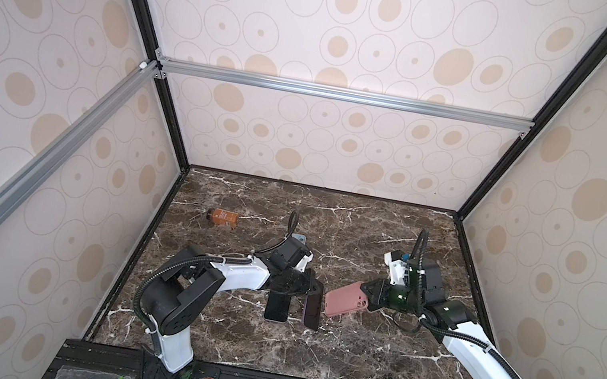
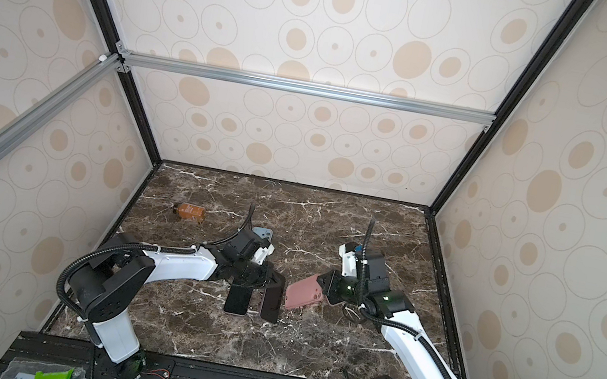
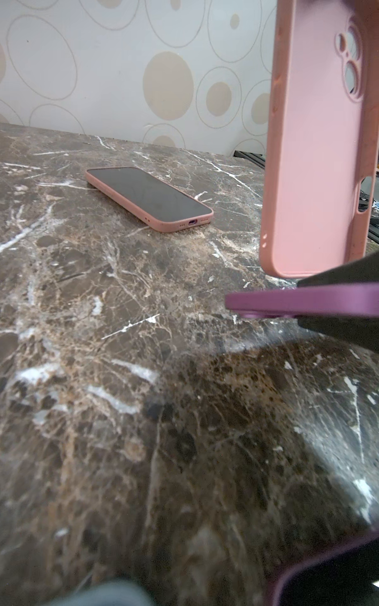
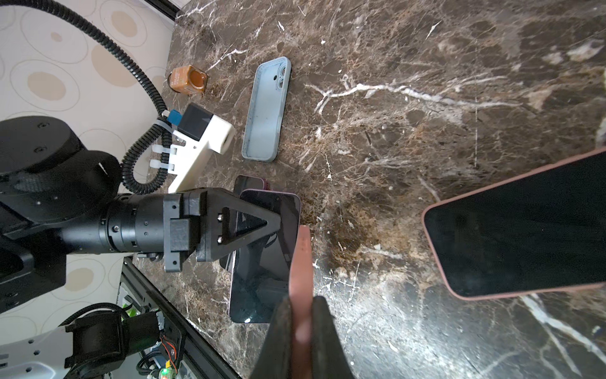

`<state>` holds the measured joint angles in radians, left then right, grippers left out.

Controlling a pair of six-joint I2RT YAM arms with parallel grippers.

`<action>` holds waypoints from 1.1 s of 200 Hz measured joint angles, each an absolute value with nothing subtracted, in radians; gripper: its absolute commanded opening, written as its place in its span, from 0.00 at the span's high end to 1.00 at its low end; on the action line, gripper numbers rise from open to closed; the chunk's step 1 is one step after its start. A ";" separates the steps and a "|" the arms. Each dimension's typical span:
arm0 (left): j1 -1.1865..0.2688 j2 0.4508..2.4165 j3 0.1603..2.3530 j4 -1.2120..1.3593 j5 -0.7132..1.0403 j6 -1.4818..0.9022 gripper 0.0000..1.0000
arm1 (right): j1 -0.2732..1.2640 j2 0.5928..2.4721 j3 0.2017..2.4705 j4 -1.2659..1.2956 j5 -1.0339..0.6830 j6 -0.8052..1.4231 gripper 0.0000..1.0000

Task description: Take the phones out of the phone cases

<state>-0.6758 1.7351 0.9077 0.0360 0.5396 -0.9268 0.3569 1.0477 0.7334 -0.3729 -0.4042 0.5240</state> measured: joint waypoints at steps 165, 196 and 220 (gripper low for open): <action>-0.675 1.794 0.951 0.009 0.533 -0.952 0.73 | 0.357 1.130 0.667 -0.268 -0.422 0.572 1.00; -0.672 1.794 0.951 -0.009 0.517 -0.950 0.66 | 0.357 1.131 0.667 -0.273 -0.411 0.572 1.00; -0.667 1.794 0.951 -0.027 0.505 -0.948 0.62 | 0.357 1.131 0.667 -0.283 -0.396 0.568 1.00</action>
<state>-0.6674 1.7935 0.9512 -0.0269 0.5045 -0.9482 0.3569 1.1313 0.6674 -0.2832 -0.3958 0.5682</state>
